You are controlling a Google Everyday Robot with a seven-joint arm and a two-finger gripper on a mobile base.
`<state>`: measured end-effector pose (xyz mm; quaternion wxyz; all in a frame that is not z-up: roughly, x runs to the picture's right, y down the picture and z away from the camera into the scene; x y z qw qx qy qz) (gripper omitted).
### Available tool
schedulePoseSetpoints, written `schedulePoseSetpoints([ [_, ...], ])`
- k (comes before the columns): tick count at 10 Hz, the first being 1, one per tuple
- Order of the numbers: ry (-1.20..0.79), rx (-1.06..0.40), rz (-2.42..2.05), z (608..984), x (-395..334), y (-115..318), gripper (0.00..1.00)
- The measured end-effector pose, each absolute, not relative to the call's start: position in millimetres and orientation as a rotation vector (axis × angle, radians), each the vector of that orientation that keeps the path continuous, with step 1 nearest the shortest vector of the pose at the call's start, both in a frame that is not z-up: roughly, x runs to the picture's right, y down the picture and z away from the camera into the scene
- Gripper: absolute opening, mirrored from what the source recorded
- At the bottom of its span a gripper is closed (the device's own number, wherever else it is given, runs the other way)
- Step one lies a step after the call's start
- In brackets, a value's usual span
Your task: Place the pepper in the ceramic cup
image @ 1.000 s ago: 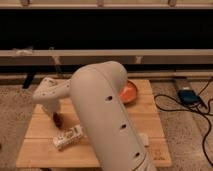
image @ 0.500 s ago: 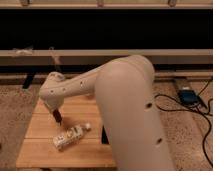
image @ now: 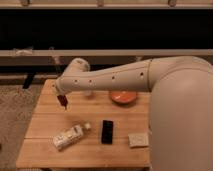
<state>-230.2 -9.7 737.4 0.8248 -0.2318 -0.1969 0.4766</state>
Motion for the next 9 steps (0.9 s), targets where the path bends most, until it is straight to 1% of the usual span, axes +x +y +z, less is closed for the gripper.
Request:
schedulePoseSetpoints([
  [2, -0.509, -0.46, 1.05, 747.4, -212.4, -58.3, 0.0],
  [4, -0.582, -0.425, 1.095, 765.8, -196.2, -108.4, 0.0],
  [6, -0.615, -0.404, 1.123, 779.1, -189.0, -136.0, 0.0],
  [8, -0.629, -0.357, 1.154, 804.3, -183.7, -162.8, 0.0],
  [9, -0.624, -0.342, 1.16, 810.8, -184.6, -166.1, 0.0],
])
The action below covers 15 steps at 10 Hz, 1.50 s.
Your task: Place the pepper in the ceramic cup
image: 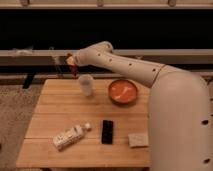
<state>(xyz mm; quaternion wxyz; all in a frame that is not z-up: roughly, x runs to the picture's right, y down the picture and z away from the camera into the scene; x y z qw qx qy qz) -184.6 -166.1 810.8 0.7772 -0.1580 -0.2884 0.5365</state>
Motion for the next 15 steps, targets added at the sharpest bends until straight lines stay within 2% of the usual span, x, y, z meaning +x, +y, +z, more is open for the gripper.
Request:
schedulePoseSetpoints([
  [6, -0.528, -0.277, 1.254, 869.8, -159.0, -153.9, 0.0],
  [7, -0.516, -0.269, 1.274, 876.2, -151.4, -151.7, 0.04],
  [13, -0.453, -0.232, 1.365, 893.3, -120.8, -139.4, 0.62],
  [15, -0.446, -0.232, 1.368, 893.7, -120.3, -130.9, 0.63],
])
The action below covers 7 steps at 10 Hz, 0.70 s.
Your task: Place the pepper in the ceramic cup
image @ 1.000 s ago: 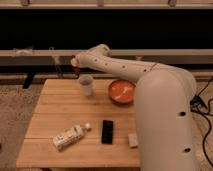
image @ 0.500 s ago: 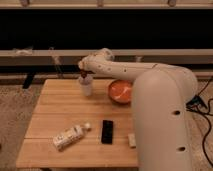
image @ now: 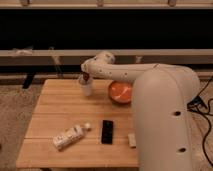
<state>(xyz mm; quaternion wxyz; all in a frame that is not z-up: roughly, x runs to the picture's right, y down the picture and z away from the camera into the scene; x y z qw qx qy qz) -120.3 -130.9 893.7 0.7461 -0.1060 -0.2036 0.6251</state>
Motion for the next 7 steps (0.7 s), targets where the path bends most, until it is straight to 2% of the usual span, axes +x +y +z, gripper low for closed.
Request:
schedulePoseSetpoints([
  [5, -0.445, -0.231, 1.359, 890.3, -119.3, -126.1, 0.63],
  [7, -0.434, -0.272, 1.295, 880.3, -121.7, -128.0, 0.63],
])
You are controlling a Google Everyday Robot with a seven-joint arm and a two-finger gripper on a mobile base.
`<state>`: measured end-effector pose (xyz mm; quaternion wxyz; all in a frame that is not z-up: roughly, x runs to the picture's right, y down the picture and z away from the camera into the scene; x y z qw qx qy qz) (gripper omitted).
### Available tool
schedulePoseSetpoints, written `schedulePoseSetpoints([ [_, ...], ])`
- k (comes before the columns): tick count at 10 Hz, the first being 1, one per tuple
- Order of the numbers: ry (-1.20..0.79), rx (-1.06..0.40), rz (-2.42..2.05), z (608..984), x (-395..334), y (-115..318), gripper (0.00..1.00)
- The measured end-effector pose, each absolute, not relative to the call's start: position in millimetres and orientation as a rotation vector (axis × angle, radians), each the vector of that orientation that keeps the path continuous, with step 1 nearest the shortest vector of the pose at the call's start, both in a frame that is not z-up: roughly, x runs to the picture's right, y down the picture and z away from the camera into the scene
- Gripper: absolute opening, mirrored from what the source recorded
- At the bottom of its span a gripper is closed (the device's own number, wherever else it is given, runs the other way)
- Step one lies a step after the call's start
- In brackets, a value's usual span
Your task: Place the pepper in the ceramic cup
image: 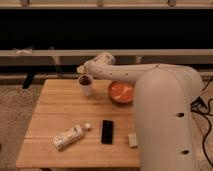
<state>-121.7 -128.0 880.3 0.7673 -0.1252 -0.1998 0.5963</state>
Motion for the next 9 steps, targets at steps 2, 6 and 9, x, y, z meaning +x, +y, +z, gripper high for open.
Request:
schedulePoseSetpoints([
  [2, -0.405, -0.334, 1.198, 859.0, -116.6, -135.0, 0.63],
  [6, -0.201, -0.488, 0.9, 800.1, -115.3, -117.8, 0.63],
  [9, -0.046, -0.503, 0.752, 778.9, -113.3, -97.4, 0.63],
])
